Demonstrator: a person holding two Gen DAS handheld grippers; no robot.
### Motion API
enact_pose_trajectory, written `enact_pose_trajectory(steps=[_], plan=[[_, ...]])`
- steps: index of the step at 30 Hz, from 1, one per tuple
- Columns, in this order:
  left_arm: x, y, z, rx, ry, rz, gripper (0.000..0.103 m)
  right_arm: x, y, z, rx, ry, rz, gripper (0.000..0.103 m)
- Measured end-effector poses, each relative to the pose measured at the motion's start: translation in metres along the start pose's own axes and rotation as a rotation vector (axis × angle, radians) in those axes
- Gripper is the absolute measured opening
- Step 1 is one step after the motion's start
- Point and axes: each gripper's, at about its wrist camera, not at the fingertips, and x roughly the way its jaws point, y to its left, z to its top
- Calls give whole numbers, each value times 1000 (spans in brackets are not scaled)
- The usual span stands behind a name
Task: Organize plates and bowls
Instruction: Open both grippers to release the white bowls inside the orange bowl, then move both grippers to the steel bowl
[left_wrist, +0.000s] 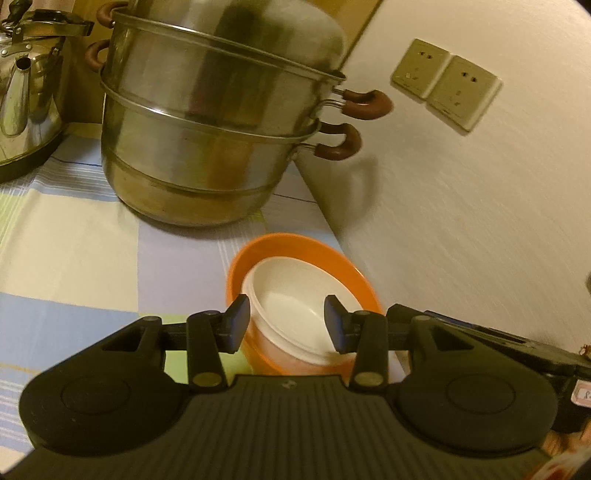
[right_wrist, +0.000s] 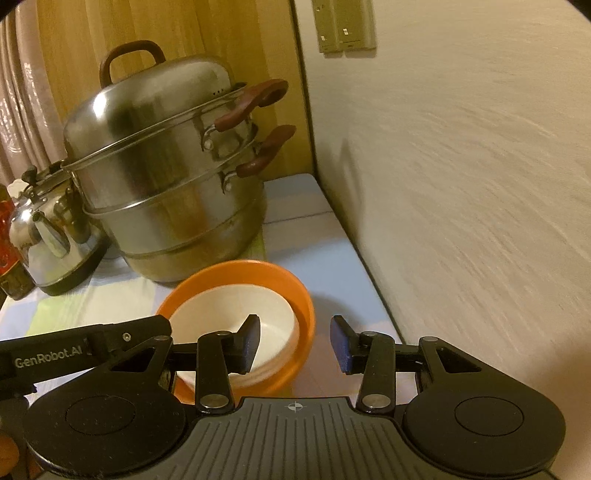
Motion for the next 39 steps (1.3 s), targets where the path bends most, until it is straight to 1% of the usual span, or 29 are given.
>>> enact_pose_trajectory(steps=[7,10,15,20,24,31,35,39], plan=[[-27,-12,-24,47,37,-24,40,-33,-5,-19,38,34,-46,42],[-41,-20,-38,71,56,-42,40,-51,-7,-31,51,57,-61,42],[-68,-33,-63,104,75,-67,40,-84,-9,-53,62,65,-73,42],[-92,-45,-87,147,93,-73,40,-118,-7,-75,70,75,-80,42],[-105,-51,-100,190,103,-59,40,-147,-10,-92,95,74,-92,42],[-117,-60,-116,260,134,-61,40,-187,-12,-130,110,68,-126,42],[-120,-65,-122,287,153,-63,40,-200,-19,-152,167,77,-131,42],[-119,-67,-122,309,167,-73,40,-207,-28,-164,225,78,-133,42]])
